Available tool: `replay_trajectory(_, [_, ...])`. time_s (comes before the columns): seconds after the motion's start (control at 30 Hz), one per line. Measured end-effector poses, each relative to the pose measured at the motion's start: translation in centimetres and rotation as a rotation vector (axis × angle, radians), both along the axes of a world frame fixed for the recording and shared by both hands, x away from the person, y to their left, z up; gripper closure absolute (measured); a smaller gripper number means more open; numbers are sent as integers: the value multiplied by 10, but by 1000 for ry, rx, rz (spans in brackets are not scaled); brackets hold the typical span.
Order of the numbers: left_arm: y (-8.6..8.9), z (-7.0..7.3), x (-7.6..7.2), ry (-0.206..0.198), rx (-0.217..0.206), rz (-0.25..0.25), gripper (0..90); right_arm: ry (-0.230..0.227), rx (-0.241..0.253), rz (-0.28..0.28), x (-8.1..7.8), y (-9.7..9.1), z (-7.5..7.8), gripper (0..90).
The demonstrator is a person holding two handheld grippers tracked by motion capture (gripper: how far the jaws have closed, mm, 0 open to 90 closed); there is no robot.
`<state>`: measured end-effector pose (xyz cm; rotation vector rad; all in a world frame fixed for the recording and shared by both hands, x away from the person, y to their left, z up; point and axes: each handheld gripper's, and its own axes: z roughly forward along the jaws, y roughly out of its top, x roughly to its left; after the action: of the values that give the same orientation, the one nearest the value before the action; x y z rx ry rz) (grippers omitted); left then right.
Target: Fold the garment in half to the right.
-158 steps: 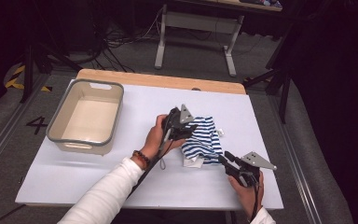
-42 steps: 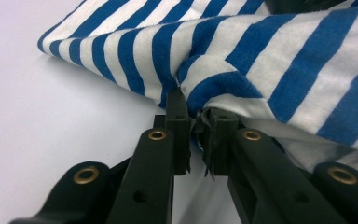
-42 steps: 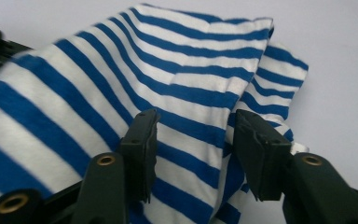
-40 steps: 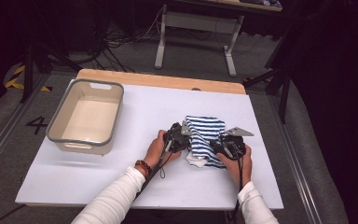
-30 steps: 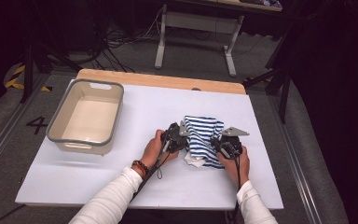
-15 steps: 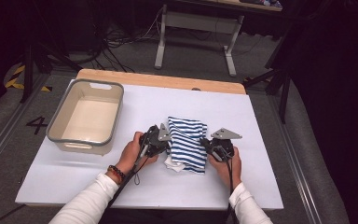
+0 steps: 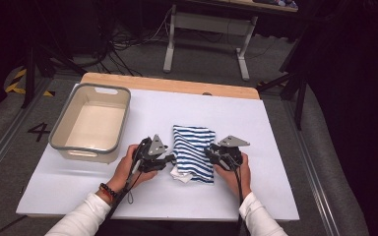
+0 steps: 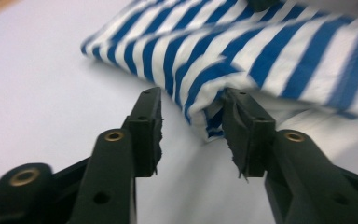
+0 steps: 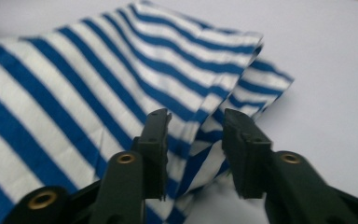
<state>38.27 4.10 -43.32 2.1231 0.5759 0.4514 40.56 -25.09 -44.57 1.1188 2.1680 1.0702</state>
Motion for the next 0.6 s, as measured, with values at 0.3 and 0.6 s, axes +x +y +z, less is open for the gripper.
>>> replay_trajectory(0.3, [-20, 11, -32, -44, -23, -137, 426, -79, -34, -9, 32, -1, 13, 467])
replay_trajectory(0.6, [-45, -8, -32, 11, 45, -200, 554, 42, -36, 1, 79, 12, 3, 396])
